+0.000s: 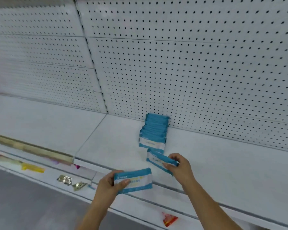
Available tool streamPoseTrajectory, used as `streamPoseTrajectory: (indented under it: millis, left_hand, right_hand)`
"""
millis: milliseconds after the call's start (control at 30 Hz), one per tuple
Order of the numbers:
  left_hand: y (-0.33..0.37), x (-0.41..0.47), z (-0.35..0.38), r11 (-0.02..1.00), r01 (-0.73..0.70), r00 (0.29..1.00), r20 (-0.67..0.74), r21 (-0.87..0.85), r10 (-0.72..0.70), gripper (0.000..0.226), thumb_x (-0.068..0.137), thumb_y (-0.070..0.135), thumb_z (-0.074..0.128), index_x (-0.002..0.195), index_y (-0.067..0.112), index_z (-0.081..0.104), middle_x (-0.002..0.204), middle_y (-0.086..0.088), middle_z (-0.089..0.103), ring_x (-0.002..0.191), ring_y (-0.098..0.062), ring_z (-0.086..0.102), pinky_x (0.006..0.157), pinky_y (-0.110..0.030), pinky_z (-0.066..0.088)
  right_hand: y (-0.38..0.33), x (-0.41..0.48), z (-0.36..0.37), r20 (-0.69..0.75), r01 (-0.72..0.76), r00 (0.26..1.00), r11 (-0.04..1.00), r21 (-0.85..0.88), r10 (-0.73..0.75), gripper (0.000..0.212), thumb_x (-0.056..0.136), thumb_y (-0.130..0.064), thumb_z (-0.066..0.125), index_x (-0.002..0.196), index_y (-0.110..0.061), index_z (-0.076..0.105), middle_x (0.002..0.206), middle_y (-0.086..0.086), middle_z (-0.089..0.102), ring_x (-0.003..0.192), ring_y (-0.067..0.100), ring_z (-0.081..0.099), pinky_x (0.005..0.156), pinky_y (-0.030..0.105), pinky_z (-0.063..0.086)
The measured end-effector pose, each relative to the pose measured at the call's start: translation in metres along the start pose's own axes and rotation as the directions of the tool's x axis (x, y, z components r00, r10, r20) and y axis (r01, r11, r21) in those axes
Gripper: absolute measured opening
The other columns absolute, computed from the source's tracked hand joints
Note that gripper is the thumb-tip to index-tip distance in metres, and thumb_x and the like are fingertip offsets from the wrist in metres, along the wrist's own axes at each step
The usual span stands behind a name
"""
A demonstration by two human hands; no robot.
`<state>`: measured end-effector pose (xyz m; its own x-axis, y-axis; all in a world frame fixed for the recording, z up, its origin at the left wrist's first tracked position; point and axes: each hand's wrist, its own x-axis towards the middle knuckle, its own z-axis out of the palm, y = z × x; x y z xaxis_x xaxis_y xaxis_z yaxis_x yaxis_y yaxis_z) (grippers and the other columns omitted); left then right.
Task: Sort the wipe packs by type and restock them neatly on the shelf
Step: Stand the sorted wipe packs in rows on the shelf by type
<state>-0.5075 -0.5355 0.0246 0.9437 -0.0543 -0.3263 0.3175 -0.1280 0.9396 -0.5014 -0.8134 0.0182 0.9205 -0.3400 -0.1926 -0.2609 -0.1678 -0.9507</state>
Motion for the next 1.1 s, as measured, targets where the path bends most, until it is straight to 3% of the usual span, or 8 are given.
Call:
streamPoseTrajectory:
  millis: [133, 333, 433, 633, 733, 867, 1000, 1100]
  left_hand:
    - [0.014, 0.057, 0.002, 0.999, -0.012, 0.999, 0.052, 0.046, 0.01, 0.021, 0.078, 0.003, 0.082, 0.094, 0.009, 0.07, 0.082, -0.002, 0.076, 0.073, -0.008, 0.069, 0.062, -0.021, 0.053]
    - [0.012, 0.147, -0.003, 0.998, -0.026, 0.983, 0.181, 0.056, 0.015, 0.024, 0.07, 0.003, 0.087, 0.088, 0.006, 0.071, 0.08, -0.001, 0.075, 0.075, -0.011, 0.068, 0.066, -0.021, 0.054]
    - [0.014, 0.177, 0.001, 0.998, -0.053, 0.979, 0.2, 0.026, 0.047, 0.037, 0.057, 0.009, 0.094, 0.084, 0.001, 0.071, 0.082, -0.005, 0.077, 0.075, -0.011, 0.068, 0.066, -0.02, 0.055]
    - [0.016, 0.215, 0.016, 0.996, -0.063, 0.948, 0.317, 0.068, 0.038, 0.028, 0.061, -0.001, 0.092, 0.082, 0.01, 0.075, 0.078, 0.001, 0.074, 0.071, -0.007, 0.064, 0.07, -0.023, 0.053]
    - [0.018, 0.222, 0.025, 0.99, -0.105, 0.943, 0.326, 0.09, 0.07, 0.03, 0.061, 0.005, 0.093, 0.082, 0.011, 0.073, 0.077, 0.005, 0.073, 0.07, -0.006, 0.062, 0.068, -0.023, 0.052]
    - [0.011, 0.219, 0.031, 0.974, -0.163, 0.953, 0.281, 0.159, 0.113, 0.029, 0.064, 0.011, 0.092, 0.08, 0.019, 0.069, 0.078, 0.012, 0.07, 0.07, -0.005, 0.059, 0.067, -0.02, 0.05]
    - [0.005, 0.216, 0.042, 0.92, -0.275, 0.944, 0.258, 0.279, 0.203, 0.032, 0.069, 0.018, 0.09, 0.079, 0.033, 0.063, 0.087, 0.019, 0.063, 0.081, -0.006, 0.061, 0.076, -0.028, 0.054]
    - [0.01, 0.213, 0.053, 0.857, -0.382, 0.912, 0.289, 0.346, 0.29, 0.032, 0.075, 0.025, 0.086, 0.083, 0.041, 0.06, 0.091, 0.021, 0.059, 0.088, -0.003, 0.061, 0.078, -0.028, 0.056]
  right_hand:
    - [-0.004, 0.051, 0.027, -0.041, 0.036, 0.998, 0.995, -0.095, -0.04, 0.023, 0.073, 0.006, 0.078, 0.079, -0.012, 0.064, 0.081, 0.002, 0.068, 0.071, 0.01, 0.059, 0.065, 0.014, 0.046]
    - [0.002, 0.093, 0.068, -0.243, -0.01, 0.969, 0.981, -0.193, -0.038, 0.031, 0.074, -0.002, 0.08, 0.081, -0.024, 0.059, 0.092, -0.004, 0.06, 0.086, 0.004, 0.059, 0.077, 0.018, 0.046]
    - [-0.004, 0.098, 0.083, -0.357, -0.043, 0.933, 0.968, -0.247, -0.05, 0.037, 0.073, -0.009, 0.084, 0.085, -0.025, 0.053, 0.098, -0.01, 0.047, 0.09, -0.002, 0.054, 0.072, 0.011, 0.045]
    - [-0.005, 0.096, 0.096, -0.472, -0.13, 0.881, 0.979, -0.16, 0.039, 0.053, 0.074, -0.006, 0.082, 0.101, -0.031, 0.044, 0.101, -0.007, 0.046, 0.085, -0.001, 0.055, 0.066, 0.019, 0.045]
    - [0.004, 0.095, 0.091, -0.462, -0.12, 0.881, 0.993, -0.018, 0.098, 0.072, 0.071, 0.002, 0.084, 0.123, -0.03, 0.046, 0.102, 0.005, 0.052, 0.088, 0.01, 0.061, 0.073, 0.018, 0.055]
    - [0.015, 0.086, 0.086, -0.445, -0.111, 0.886, 0.992, 0.063, 0.128, 0.08, 0.076, 0.01, 0.075, 0.124, -0.044, 0.041, 0.112, 0.006, 0.053, 0.101, 0.026, 0.062, 0.078, 0.02, 0.055]
    - [0.018, 0.076, 0.086, -0.257, -0.18, 0.951, 0.984, -0.01, 0.172, 0.11, 0.068, 0.001, 0.086, 0.149, -0.035, 0.021, 0.138, -0.011, 0.038, 0.12, 0.012, 0.049, 0.1, 0.026, 0.044]
    - [0.008, 0.083, 0.086, -0.177, -0.206, 0.961, 0.977, 0.06, 0.213, 0.107, 0.072, -0.001, 0.084, 0.15, -0.038, 0.021, 0.136, -0.016, 0.042, 0.123, 0.006, 0.05, 0.103, 0.028, 0.045]
